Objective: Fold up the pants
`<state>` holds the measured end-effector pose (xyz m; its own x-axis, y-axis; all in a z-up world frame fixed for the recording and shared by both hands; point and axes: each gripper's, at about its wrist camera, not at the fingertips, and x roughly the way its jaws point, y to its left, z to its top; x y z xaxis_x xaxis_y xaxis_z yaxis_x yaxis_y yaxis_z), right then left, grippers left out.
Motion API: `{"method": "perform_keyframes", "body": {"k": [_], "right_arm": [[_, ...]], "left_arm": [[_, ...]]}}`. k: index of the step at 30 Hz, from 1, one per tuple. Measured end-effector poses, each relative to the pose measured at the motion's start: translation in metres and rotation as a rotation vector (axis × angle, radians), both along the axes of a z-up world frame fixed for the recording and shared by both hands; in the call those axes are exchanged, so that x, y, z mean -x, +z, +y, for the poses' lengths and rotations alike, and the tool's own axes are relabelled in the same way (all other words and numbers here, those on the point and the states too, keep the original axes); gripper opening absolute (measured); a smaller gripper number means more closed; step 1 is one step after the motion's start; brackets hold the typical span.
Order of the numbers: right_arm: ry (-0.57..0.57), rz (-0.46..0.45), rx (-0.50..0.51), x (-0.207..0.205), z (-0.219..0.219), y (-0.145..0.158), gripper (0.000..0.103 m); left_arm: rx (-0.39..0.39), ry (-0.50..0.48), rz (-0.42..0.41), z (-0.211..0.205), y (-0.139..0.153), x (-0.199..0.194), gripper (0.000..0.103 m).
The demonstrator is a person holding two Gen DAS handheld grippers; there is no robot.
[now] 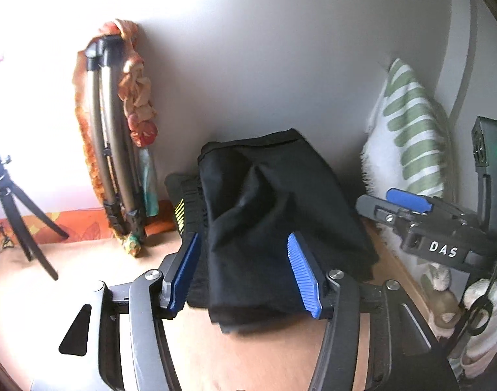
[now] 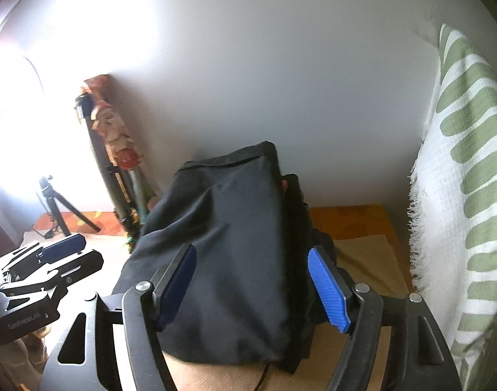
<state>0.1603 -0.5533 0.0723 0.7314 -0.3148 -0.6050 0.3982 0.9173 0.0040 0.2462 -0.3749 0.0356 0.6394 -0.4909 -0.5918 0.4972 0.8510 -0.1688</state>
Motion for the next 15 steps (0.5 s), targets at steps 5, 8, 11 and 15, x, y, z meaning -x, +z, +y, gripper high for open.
{"method": "perform_keyframes", "body": {"k": [5,8,11,15], "right_arm": [[0.011,-0.029,0.028,0.023,0.028,0.015,0.081],[0.017,-0.056,0.020,0.039,0.041,0.023,0.083],[0.015,-0.065,0.023,0.050,0.052,0.028,0.084],[0.017,-0.076,0.031,0.064,0.069,0.031,0.085]], "left_arm": [[0.017,-0.008,-0.007,0.015,0.012,0.032,0.055],[0.025,-0.006,-0.012,0.025,0.017,0.050,0.055],[0.030,-0.010,-0.021,0.032,0.021,0.067,0.055],[0.037,-0.007,-0.032,0.045,0.026,0.091,0.066]]}}
